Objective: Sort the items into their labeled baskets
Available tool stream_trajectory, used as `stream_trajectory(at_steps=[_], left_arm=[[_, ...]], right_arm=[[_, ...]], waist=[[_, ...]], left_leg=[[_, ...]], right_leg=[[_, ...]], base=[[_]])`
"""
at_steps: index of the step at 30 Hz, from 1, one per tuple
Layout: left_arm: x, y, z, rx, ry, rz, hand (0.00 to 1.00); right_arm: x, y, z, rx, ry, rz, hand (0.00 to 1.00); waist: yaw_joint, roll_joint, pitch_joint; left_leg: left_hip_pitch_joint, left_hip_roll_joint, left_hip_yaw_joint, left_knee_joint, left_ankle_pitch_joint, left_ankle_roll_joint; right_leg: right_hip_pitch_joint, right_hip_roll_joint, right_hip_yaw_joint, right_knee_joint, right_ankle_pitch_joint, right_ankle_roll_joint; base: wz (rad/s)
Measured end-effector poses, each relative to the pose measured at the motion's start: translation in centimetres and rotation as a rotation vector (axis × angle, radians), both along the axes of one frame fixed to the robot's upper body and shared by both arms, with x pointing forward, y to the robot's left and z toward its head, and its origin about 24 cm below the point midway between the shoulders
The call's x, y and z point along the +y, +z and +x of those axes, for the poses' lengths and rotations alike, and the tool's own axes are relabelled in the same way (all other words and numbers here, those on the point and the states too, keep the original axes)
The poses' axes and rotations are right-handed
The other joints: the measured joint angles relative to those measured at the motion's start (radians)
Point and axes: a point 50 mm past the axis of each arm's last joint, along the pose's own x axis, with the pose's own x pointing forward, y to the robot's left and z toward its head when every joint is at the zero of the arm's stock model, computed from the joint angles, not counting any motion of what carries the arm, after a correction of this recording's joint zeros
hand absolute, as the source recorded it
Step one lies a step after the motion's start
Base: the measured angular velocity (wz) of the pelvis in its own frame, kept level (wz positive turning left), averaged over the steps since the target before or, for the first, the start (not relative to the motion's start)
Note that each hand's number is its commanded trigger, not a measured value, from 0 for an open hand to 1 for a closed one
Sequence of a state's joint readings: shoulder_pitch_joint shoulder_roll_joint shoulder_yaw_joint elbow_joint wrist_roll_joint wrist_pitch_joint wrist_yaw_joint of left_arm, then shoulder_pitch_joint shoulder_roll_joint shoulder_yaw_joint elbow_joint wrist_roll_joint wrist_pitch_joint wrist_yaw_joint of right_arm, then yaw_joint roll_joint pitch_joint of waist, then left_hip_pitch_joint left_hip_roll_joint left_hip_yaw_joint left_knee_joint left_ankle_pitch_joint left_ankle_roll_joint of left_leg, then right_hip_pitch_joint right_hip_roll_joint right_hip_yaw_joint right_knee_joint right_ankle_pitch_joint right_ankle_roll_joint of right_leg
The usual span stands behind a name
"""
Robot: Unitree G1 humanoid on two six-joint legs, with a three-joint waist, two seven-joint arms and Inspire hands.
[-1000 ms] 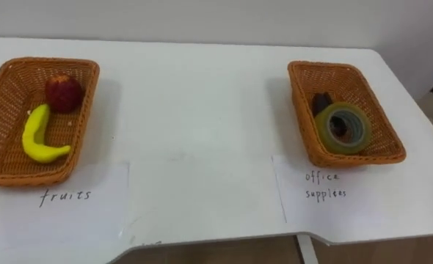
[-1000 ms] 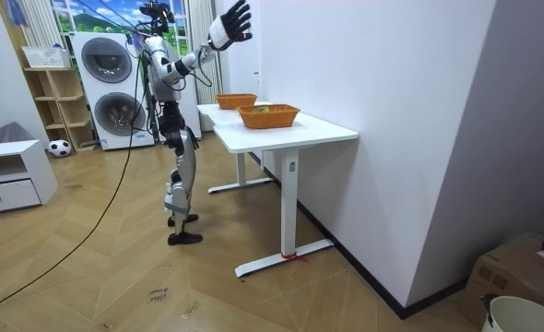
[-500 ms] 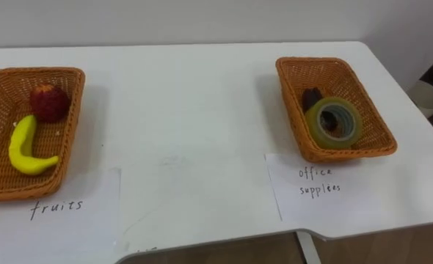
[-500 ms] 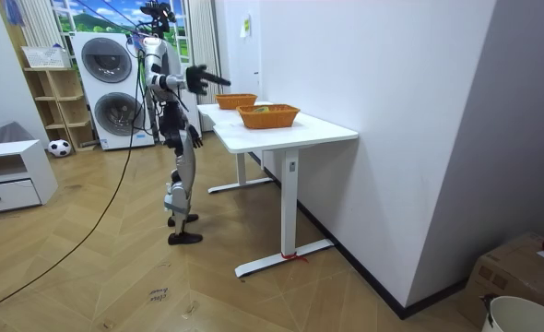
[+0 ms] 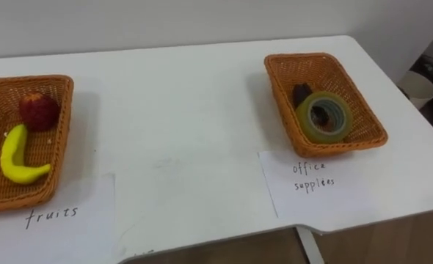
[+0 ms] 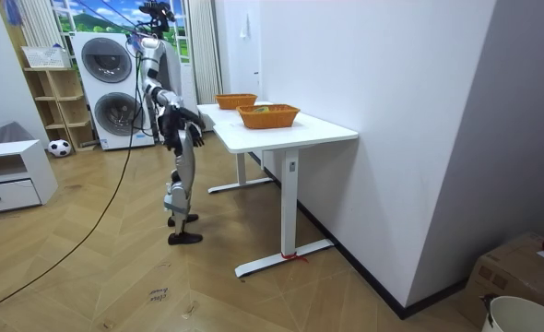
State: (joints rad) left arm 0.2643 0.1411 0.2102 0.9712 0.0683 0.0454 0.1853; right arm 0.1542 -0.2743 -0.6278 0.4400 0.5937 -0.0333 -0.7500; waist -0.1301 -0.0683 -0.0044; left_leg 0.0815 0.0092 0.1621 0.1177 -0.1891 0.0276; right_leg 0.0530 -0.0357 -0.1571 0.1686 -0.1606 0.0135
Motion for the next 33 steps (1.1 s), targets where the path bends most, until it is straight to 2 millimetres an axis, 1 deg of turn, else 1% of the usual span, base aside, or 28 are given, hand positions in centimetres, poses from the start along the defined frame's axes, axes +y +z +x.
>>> stream_trajectory(at_steps=[1, 2, 3, 5, 6, 8, 9, 12, 13, 14, 15, 16, 17, 18, 20, 21, 22, 25, 28, 33], left_arm=[[-0.1, 0.0, 0.0, 0.001, 0.001, -0.002, 0.00], [-0.2, -0.1, 0.0, 0.001, 0.002, -0.006, 0.00], [-0.3, -0.1, -0.1, 0.001, 0.003, -0.008, 0.00], [-0.6, -0.2, 0.2, -0.009, 0.011, -0.021, 0.00], [-0.6, -0.2, 0.2, -0.010, 0.013, -0.023, 0.00], [-0.8, -0.3, -0.1, -0.008, 0.026, -0.032, 0.00], [-1.0, -0.3, 0.3, -0.017, 0.016, -0.035, 0.00], [-1.2, -0.4, 0.3, -0.016, 0.011, -0.041, 0.00], [-1.2, -0.4, 0.5, -0.028, 0.011, -0.039, 0.00], [-1.3, -0.4, 0.7, -0.042, 0.011, -0.043, 0.00], [-1.6, -0.5, 0.8, -0.049, 0.008, -0.051, 0.00], [-1.7, -0.5, 0.7, -0.048, 0.001, -0.055, 0.00], [-2.0, -0.7, 0.5, -0.041, -0.002, -0.066, 0.00], [-2.1, -0.8, 0.4, -0.034, -0.005, -0.070, 0.00], [-2.4, -0.9, 0.3, -0.019, -0.015, -0.078, 0.00], [-2.4, -0.9, 0.3, -0.020, -0.015, -0.080, 0.00], [-2.4, -0.9, 0.2, -0.021, -0.015, -0.081, 0.00], [-2.6, -0.9, 0.5, -0.042, -0.023, -0.084, 0.00], [-2.9, -0.9, 0.7, -0.051, -0.025, -0.092, 0.00], [-3.3, -1.0, 0.8, -0.054, -0.025, -0.102, 0.00]], right_arm=[[0.3, -0.6, -0.1, 0.018, 0.007, 0.017, 0.00], [1.0, -1.9, -0.5, 0.050, 0.018, 0.064, 0.00], [1.3, -2.5, -0.7, 0.061, 0.024, 0.091, 0.00], [2.6, -4.3, -1.1, 0.097, 0.060, 0.160, 0.00], [3.0, -4.6, -1.1, 0.102, 0.069, 0.173, 0.00], [4.4, -6.0, -1.2, 0.145, 0.119, 0.222, 0.00], [5.2, -6.7, -1.3, 0.174, 0.155, 0.241, 0.00], [6.6, -7.7, -1.5, 0.222, 0.225, 0.263, 0.00], [7.2, -8.2, -1.5, 0.253, 0.259, 0.265, 0.00], [7.8, -8.8, -1.7, 0.289, 0.300, 0.273, 0.00], [8.5, -9.4, -1.8, 0.328, 0.353, 0.281, 0.00], [8.7, -9.6, -1.8, 0.346, 0.381, 0.284, 0.00], [9.3, -10.0, -2.0, 0.375, 0.436, 0.293, 0.00], [9.5, -10.2, -2.0, 0.386, 0.462, 0.297, 0.00], [10.6, -10.9, -2.1, 0.433, 0.577, 0.314, 0.00], [11.1, -11.2, -2.2, 0.447, 0.624, 0.326, 0.00], [11.3, -11.4, -2.2, 0.458, 0.650, 0.331, 0.00], [12.3, -12.2, -2.7, 0.496, 0.757, 0.371, 0.00], [13.2, -12.7, -2.7, 0.516, 0.849, 0.402, 0.00], [14.3, -13.0, -2.0, 0.492, 0.948, 0.442, 0.00]], waist=[[0.000, 0.001, 0.0008], [0.001, 0.002, 0.0014], [0.001, 0.002, 0.0014], [0.000, 0.007, 0.0034], [0.001, 0.008, 0.0037], [0.005, 0.011, 0.0045], [0.006, 0.013, 0.0049], [0.021, 0.018, 0.0049], [0.026, 0.022, 0.0028], [0.030, 0.020, 0.0032], [0.033, 0.026, 0.0019], [0.038, 0.033, -0.0005], [0.049, 0.034, 0.0010], [0.053, 0.037, 0.0015], [0.058, 0.042, 0.0052], [0.061, 0.044, 0.0042], [0.064, 0.044, 0.0051], [0.087, 0.049, 0.0054], [0.105, 0.049, 0.0055], [0.114, 0.046, 0.0062]], left_leg=[[0.000, -0.002, 0.000, 0.000, 0.000, 0.000], [0.000, -0.003, 0.000, 0.002, 0.000, 0.000], [0.000, -0.003, -0.001, 0.002, 0.000, 0.000], [0.000, -0.003, -0.001, 0.001, 0.000, 0.000], [0.001, -0.003, 0.000, 0.000, 0.000, 0.000], [0.001, -0.001, 0.002, 0.000, 0.000, 0.000], [0.002, -0.001, 0.002, 0.000, 0.000, 0.000], [0.001, -0.005, 0.002, 0.000, 0.000, 0.000], [0.002, -0.005, 0.001, 0.001, 0.000, 0.000], [0.004, -0.005, -0.001, 0.001, 0.000, -0.001], [0.005, -0.006, -0.002, 0.001, 0.000, -0.001], [0.007, -0.006, -0.002, 0.001, 0.000, -0.001], [0.011, -0.005, -0.001, 0.000, -0.001, -0.001], [0.014, -0.005, -0.001, -0.001, -0.003, -0.001], [0.018, 0.000, -0.003, 0.000, -0.006, -0.002], [0.017, -0.001, -0.003, 0.000, -0.006, -0.002], [0.017, -0.001, -0.003, 0.000, -0.006, -0.002], [0.017, -0.005, -0.004, 0.002, -0.006, -0.002], [0.017, -0.005, -0.007, 0.002, -0.006, -0.002], [0.017, -0.005, -0.011, 0.003, -0.006, -0.002]], right_leg=[[0.000, 0.000, 0.000, 0.000, 0.000, 0.000], [0.000, 0.000, -0.001, 0.000, 0.000, 0.000], [0.000, 0.000, -0.001, 0.000, 0.000, 0.000], [-0.002, -0.001, 0.003, -0.001, -0.001, 0.001], [-0.002, -0.001, 0.007, -0.001, -0.003, 0.001], [-0.003, -0.001, 0.014, -0.001, -0.006, 0.000], [-0.004, -0.001, 0.016, -0.001, -0.006, 0.000], [-0.005, 0.000, 0.017, -0.002, -0.006, 0.000], [-0.002, 0.000, 0.017, -0.003, -0.006, 0.000], [0.000, 0.000, 0.017, -0.004, -0.006, 0.000], [0.002, 0.000, 0.017, -0.004, -0.006, 0.000], [0.003, 0.000, 0.018, -0.004, -0.006, 0.000], [0.006, 0.001, 0.017, -0.003, -0.006, 0.000], [0.008, 0.001, 0.016, -0.003, -0.006, 0.000], [0.014, 0.002, 0.017, -0.004, -0.006, 0.000], [0.014, 0.001, 0.018, -0.005, -0.006, 0.000], [0.014, 0.002, 0.019, -0.006, -0.006, 0.000], [0.015, 0.002, 0.020, -0.016, -0.006, 0.000], [0.014, 0.002, 0.018, -0.019, -0.006, 0.000], [0.017, 0.001, 0.016, -0.020, -0.006, 0.000]], base=[[0.00], [0.00], [0.00], [0.00], [-0.03], [-0.03], [-0.04], [-0.04], [0.04], [0.06], [0.03], [0.00], [-0.03], [0.00], [0.00], [0.00], [0.00], [0.00], [0.00], [0.02]])
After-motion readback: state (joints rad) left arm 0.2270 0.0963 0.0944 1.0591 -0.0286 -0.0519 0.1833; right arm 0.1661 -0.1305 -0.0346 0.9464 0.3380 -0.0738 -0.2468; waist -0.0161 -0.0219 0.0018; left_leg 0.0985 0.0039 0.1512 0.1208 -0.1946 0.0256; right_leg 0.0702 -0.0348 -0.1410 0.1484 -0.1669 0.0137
